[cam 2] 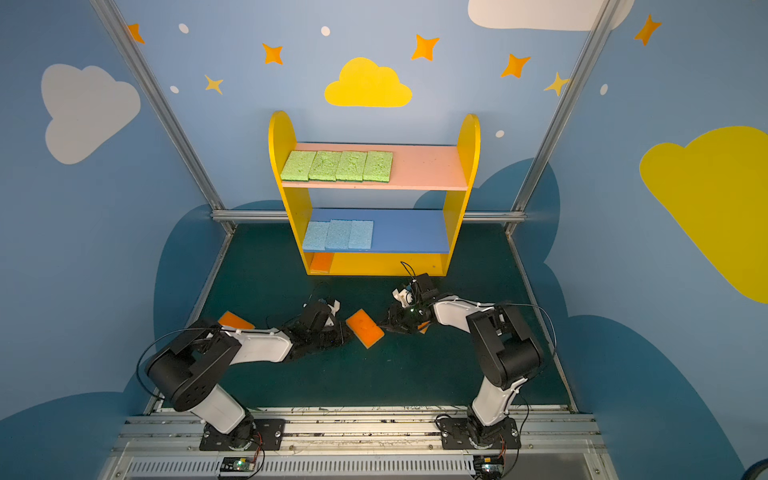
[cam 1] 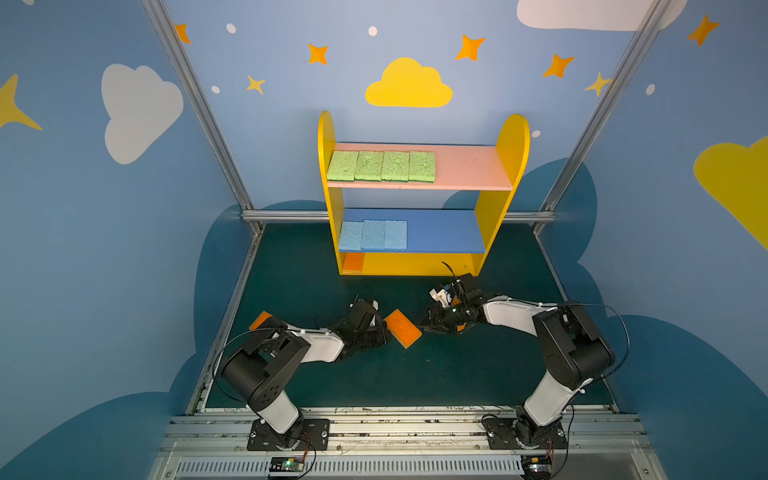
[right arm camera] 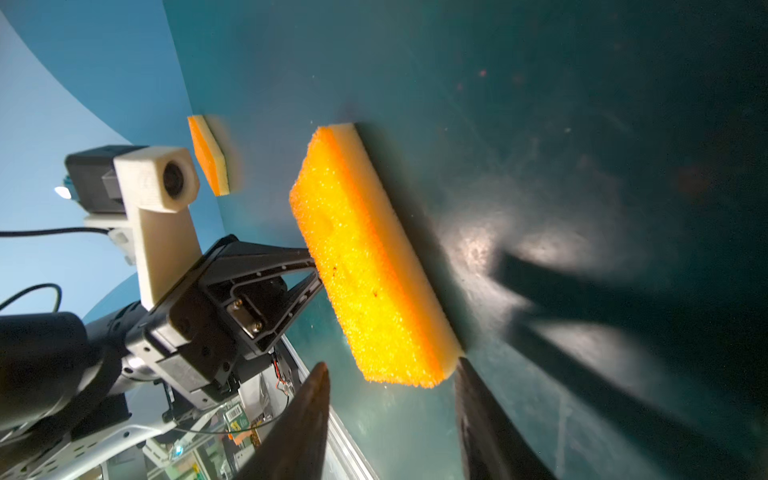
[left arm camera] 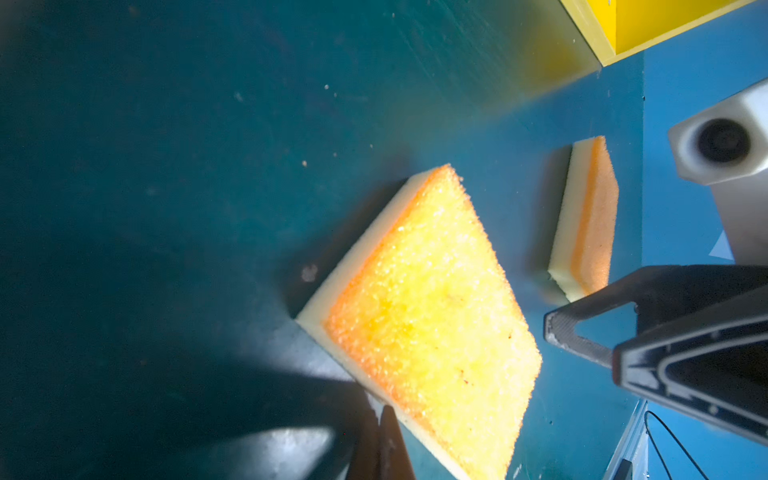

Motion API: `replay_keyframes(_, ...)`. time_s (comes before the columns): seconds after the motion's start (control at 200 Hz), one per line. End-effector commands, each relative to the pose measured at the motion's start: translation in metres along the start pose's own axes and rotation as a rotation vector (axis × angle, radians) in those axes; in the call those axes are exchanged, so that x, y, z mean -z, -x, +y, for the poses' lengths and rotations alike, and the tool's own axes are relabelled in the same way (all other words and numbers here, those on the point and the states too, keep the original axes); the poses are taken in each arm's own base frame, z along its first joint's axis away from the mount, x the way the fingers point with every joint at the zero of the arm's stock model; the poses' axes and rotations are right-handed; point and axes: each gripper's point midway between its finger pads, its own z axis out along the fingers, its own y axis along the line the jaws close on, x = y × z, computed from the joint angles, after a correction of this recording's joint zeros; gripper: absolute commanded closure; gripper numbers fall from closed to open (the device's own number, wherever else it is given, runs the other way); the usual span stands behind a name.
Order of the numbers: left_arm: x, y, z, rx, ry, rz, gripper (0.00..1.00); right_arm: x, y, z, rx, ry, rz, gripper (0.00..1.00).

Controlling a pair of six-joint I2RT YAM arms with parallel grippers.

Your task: Place and organize the cleaning sponges onto the shelf

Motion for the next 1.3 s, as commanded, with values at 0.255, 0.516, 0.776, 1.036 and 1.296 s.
replay_keyframes(0.255, -0.002, -0.005, 0.010, 0.021, 0.036, 0.023, 0.97, -0.018, -0.015, -0.006, -0.043, 0.001, 0.076, 0.55)
replay_keyframes(0.516, 0.004, -0.003, 0.008, 0.020, 0.026, 0.008, 0.97, -0.022, -0.011, -0.007, -0.067, 0.001, 0.082, 0.78)
replay_keyframes(0.776, 0.030, 0.006, 0.008, 0.008, 0.041, -0.044, 0.82, -0.023, -0.004, 0.001, -0.079, 0.047, 0.052, 0.96)
replay_keyframes(1.036, 0.079, 0.019, 0.031, 0.022, 0.125, -0.184, 0.32, -0.019, 0.018, 0.023, -0.071, 0.129, -0.025, 1.00)
replay_keyframes(1.296, 0.126, 0.026, 0.052, 0.011, 0.179, -0.334, 0.15, -0.024, 0.065, 0.041, -0.086, 0.231, -0.102, 1.00)
